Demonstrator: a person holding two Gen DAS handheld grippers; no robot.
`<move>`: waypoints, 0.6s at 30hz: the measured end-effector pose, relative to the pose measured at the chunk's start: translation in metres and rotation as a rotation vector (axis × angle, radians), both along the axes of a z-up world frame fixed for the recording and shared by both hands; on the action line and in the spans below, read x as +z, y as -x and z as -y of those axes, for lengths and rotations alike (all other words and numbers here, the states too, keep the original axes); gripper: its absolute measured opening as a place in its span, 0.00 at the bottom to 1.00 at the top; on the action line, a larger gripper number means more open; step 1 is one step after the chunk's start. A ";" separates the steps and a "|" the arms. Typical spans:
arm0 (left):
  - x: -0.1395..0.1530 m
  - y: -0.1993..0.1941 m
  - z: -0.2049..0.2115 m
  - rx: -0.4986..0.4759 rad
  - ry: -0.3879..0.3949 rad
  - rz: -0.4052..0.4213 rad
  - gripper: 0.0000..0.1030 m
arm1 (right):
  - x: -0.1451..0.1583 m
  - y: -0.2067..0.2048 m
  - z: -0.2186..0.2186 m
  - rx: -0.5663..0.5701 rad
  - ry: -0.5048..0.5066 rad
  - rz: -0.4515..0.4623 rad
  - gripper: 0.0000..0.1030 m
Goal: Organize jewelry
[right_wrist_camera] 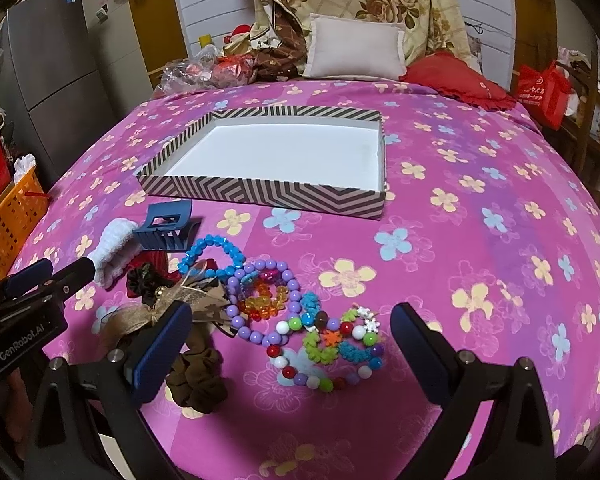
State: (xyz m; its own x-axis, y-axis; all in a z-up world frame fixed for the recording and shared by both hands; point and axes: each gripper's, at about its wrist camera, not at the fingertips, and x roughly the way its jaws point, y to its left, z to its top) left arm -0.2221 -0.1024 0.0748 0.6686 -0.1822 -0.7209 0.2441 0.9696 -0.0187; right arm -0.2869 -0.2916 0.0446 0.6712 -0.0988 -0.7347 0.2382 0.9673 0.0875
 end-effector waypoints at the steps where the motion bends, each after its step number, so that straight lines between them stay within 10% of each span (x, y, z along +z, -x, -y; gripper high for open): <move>1: 0.000 0.000 0.000 0.000 0.001 -0.001 0.64 | 0.000 0.000 0.000 0.001 -0.001 -0.001 0.98; 18: 0.003 -0.057 -0.036 -0.155 0.025 -0.112 0.64 | 0.002 -0.013 0.004 0.070 -0.054 0.003 0.98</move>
State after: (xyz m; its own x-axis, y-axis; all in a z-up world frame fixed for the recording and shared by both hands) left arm -0.1651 -0.0659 0.0776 0.5472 -0.2958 -0.7830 0.3857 0.9193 -0.0778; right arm -0.2740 -0.2958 0.0465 0.6772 -0.0116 -0.7357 0.1700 0.9753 0.1411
